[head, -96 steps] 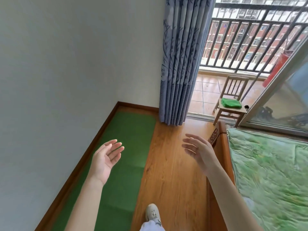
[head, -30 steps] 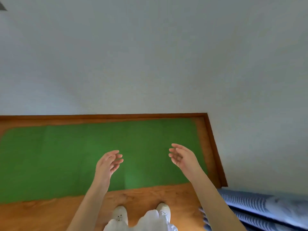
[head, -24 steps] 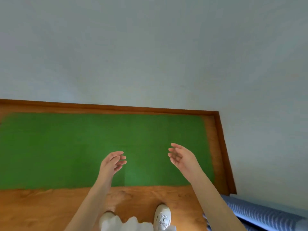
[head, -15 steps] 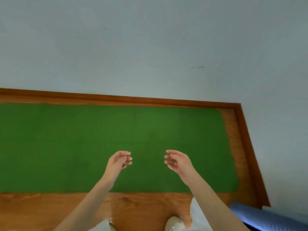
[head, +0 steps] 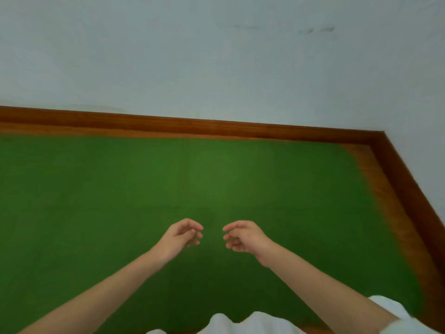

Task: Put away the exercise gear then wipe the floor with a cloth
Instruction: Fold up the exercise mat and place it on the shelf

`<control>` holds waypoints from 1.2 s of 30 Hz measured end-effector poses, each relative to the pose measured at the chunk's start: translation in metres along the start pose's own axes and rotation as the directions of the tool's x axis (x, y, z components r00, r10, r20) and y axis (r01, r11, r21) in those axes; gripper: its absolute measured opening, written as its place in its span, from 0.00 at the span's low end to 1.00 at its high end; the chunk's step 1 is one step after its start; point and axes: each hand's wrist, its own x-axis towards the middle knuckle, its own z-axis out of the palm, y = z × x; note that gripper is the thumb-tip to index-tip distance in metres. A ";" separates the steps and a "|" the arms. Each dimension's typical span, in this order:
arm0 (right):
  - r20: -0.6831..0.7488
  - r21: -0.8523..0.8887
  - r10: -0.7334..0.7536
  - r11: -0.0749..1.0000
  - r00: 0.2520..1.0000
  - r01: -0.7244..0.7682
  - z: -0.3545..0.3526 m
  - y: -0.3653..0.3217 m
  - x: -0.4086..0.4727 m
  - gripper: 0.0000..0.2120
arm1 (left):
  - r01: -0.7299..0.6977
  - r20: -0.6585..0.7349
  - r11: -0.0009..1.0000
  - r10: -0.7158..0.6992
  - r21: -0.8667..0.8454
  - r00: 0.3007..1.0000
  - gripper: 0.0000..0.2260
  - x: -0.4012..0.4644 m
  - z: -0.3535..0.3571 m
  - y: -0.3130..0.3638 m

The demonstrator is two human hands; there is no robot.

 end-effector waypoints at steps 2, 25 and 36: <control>-0.014 -0.081 -0.023 0.996 1.000 0.022 0.004 0.018 0.019 0.08 | -0.009 -0.008 0.999 0.009 0.040 1.000 0.09 0.011 0.002 -0.028; 0.572 -0.820 -0.161 -0.139 0.804 0.555 0.050 0.183 0.025 0.50 | -0.362 0.362 -0.040 -0.008 0.931 0.932 0.46 -0.051 0.031 -0.181; 0.627 -0.754 -0.230 -0.421 0.745 0.505 0.047 0.156 0.014 0.44 | -0.371 0.381 -0.208 0.013 0.905 0.924 0.39 -0.064 0.021 -0.162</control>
